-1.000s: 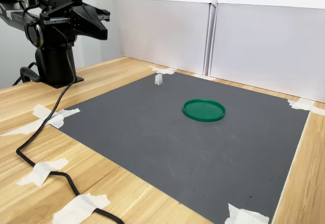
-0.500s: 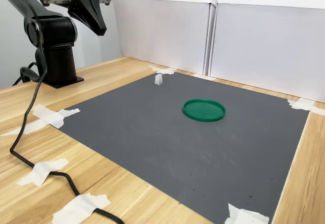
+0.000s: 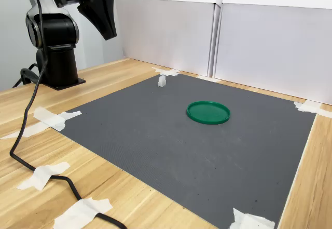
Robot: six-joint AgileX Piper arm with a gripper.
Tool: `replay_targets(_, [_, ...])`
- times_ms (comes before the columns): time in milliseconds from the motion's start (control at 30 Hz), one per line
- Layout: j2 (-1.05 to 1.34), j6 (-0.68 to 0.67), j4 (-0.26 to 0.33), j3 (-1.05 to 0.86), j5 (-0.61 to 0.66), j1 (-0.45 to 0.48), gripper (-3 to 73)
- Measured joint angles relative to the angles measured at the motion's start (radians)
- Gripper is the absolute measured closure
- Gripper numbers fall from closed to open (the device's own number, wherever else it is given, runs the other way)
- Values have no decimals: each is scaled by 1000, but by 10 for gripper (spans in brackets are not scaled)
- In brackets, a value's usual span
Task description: Grasp a white terminal and put it on the green lid.
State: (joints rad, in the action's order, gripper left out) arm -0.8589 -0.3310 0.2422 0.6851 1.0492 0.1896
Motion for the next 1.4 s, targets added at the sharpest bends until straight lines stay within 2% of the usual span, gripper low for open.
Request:
replay_targets(100, [-35, -18, 3, 6, 31, 0, 441])
replay_targets(300, [-96, -10, 1, 32, 25, 0, 72])
replay_targets(400, [-129, 37, -23, 45, 7, 0, -1])
replay_targets(600, [-193, 113, -45, 97, 15, -1, -21])
replay_targets(667, [-212, 117, -53, 121, 18, -26, -22])
replay_targets(900, [-281, 214, -84, 169, 41, -260, -22])
replay_targets(1133, [-328, 344, -148, 171, -30, -471, -22])
replay_targets(1400, [-439, 420, -152, 171, -91, -708, -22])
